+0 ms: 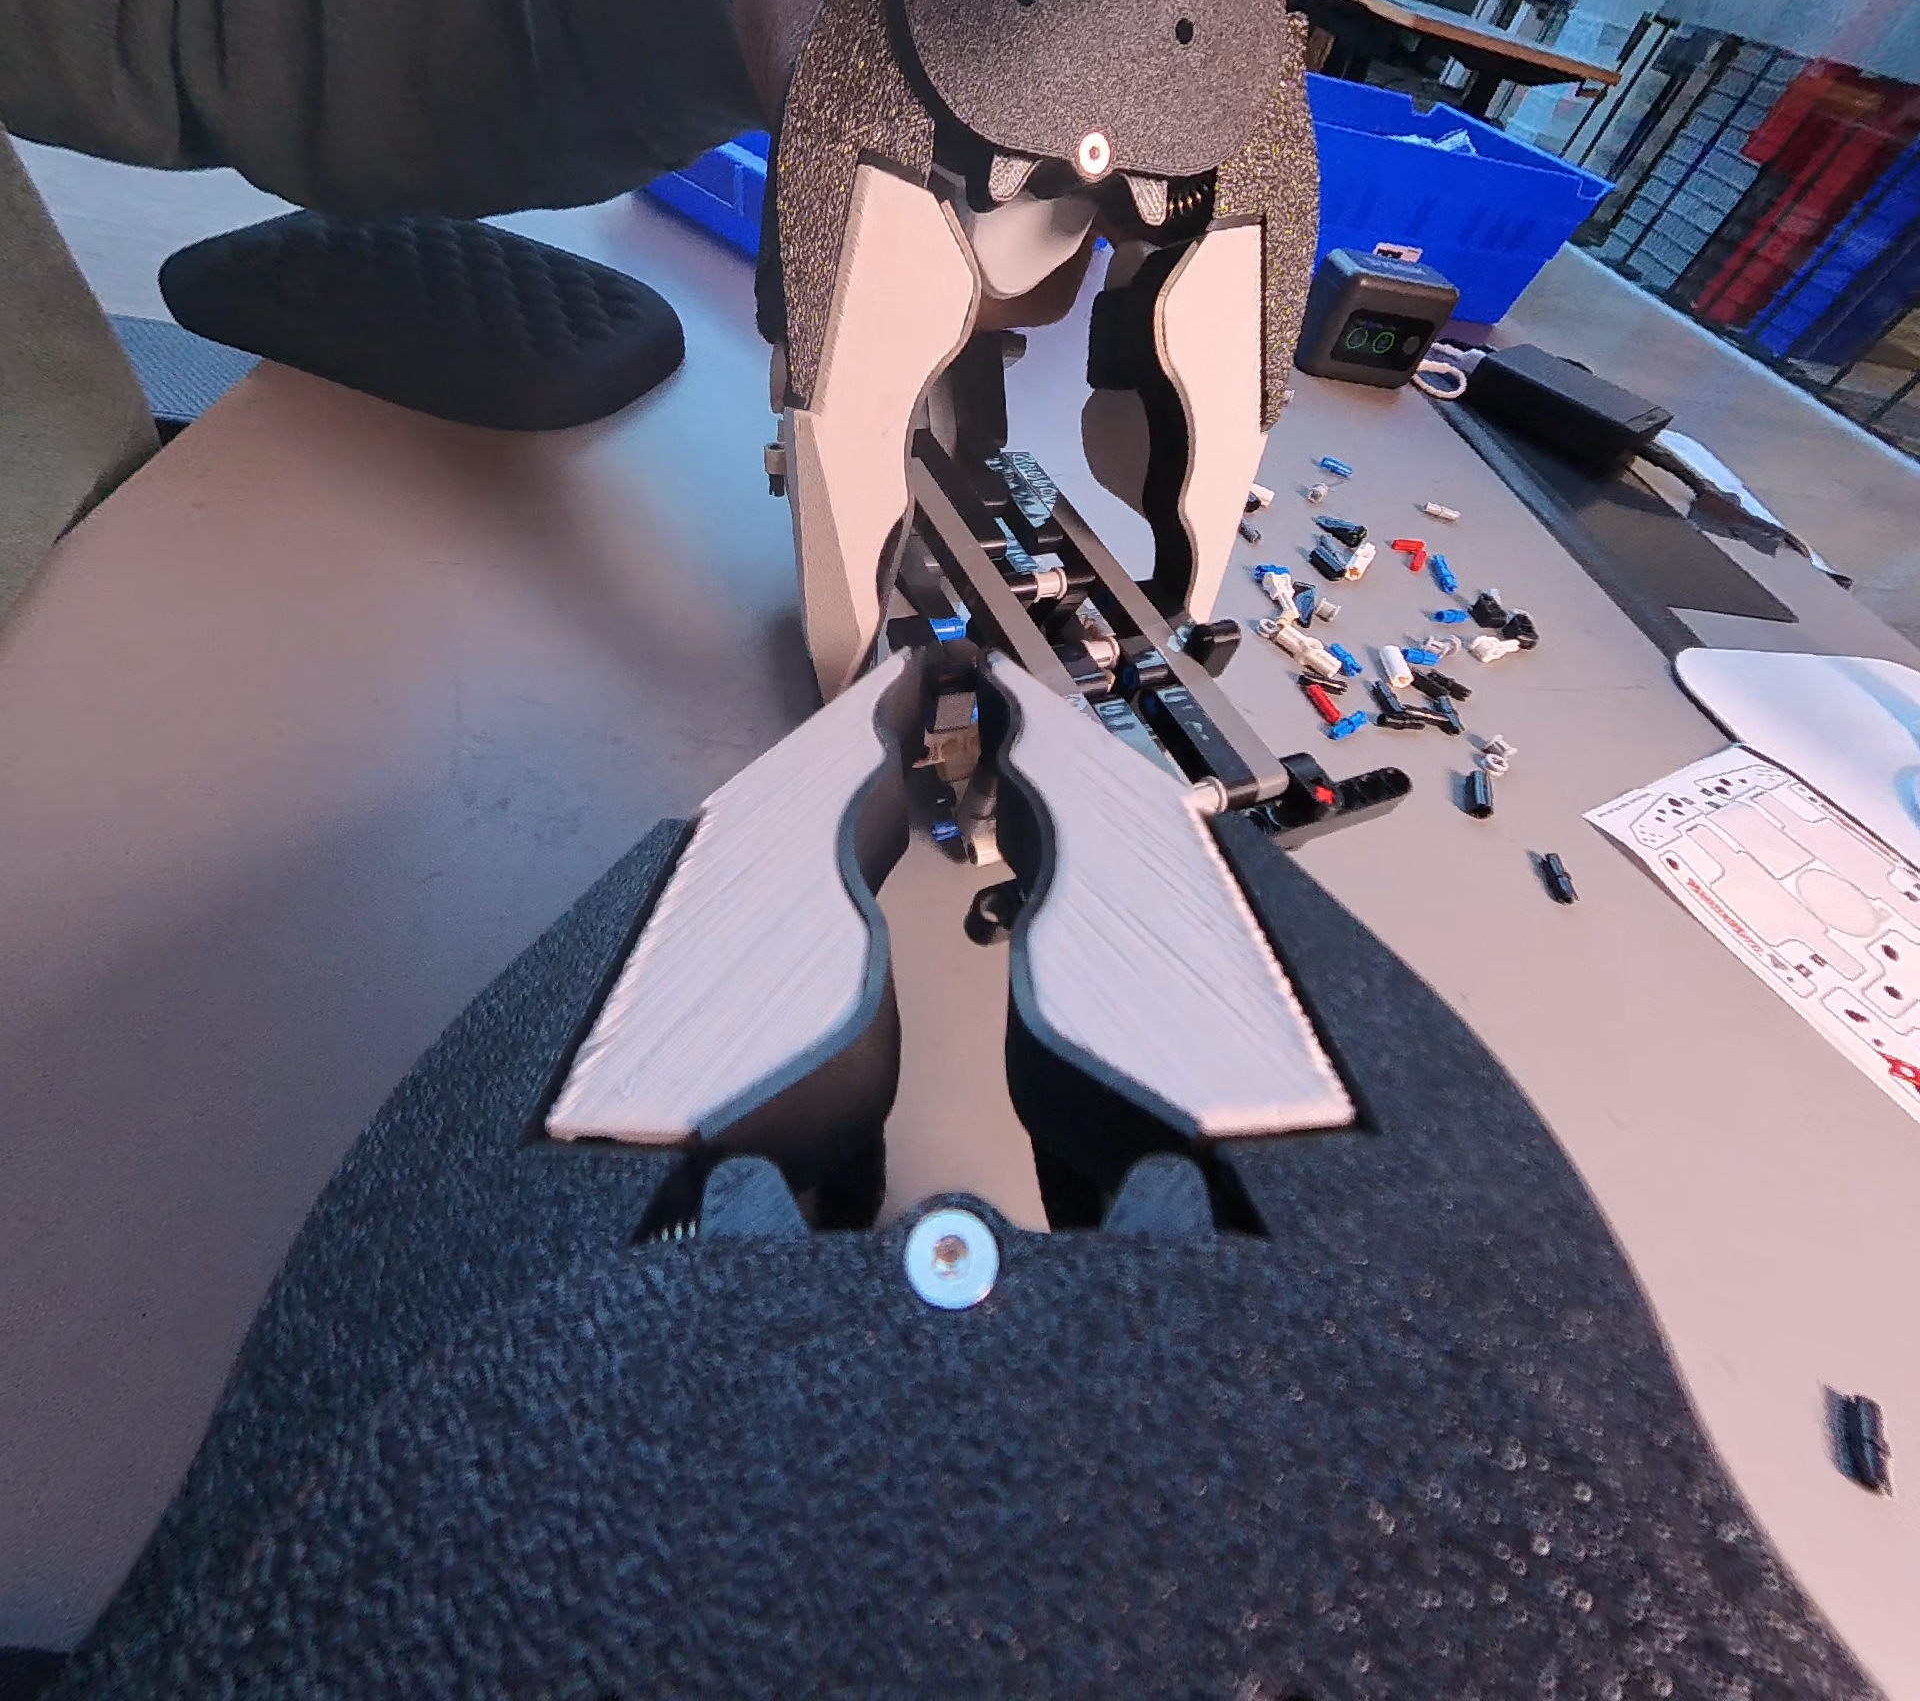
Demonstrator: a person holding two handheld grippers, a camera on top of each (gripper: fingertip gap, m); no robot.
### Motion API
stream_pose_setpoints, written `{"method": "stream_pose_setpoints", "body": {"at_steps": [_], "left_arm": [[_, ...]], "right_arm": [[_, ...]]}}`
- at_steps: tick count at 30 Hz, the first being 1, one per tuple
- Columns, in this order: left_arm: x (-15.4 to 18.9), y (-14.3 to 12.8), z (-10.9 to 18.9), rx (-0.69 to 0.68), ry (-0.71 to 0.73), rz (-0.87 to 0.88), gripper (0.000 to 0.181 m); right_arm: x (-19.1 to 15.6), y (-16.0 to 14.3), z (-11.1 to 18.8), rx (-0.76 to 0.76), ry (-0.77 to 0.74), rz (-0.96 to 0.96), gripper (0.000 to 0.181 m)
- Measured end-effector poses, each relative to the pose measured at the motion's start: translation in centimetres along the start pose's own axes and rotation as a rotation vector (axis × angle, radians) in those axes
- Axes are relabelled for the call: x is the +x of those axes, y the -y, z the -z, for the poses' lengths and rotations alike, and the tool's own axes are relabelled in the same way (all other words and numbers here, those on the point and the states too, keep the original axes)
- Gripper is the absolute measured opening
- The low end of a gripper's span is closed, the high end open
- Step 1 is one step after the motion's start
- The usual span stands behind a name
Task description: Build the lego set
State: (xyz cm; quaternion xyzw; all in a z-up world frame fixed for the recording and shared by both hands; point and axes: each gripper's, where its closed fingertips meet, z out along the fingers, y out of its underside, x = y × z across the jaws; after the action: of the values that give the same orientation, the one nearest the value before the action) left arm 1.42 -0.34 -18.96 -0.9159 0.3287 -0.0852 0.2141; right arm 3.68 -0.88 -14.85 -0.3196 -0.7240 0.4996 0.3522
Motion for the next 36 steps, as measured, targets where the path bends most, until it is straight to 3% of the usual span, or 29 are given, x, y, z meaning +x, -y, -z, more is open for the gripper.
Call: {"method": "stream_pose_setpoints", "body": {"at_steps": [17, 21, 24, 27, 31, 36], "left_arm": [[0.0, -0.1, 0.1, -0.012, 0.062, -0.033, 0.074], [-0.3, 0.3, 1.6, 0.029, 0.166, -0.074, 0.074], [1.5, 1.7, 3.4, 0.153, 0.190, -0.109, 0.062], [3.8, 2.6, 4.3, 0.256, 0.113, -0.097, 0.050], [5.0, 3.4, 5.2, 0.361, 0.033, -0.081, 0.018], [4.6, 3.2, 5.2, 0.341, 0.035, -0.061, 0.016]], "right_arm": [[-0.6, -0.1, -0.3, -0.010, 0.033, 0.015, 0.008], [-0.7, 0.0, 0.1, 0.002, 0.047, -0.009, 0.007], [-0.9, 0.9, 0.7, 0.061, 0.069, -0.036, 0.007], [-1.3, 2.8, 1.3, 0.157, 0.100, -0.062, 0.007], [-1.8, 4.7, 1.8, 0.238, 0.128, -0.082, 0.008], [-1.6, 4.3, 1.7, 0.188, 0.098, -0.067, 0.008]]}}
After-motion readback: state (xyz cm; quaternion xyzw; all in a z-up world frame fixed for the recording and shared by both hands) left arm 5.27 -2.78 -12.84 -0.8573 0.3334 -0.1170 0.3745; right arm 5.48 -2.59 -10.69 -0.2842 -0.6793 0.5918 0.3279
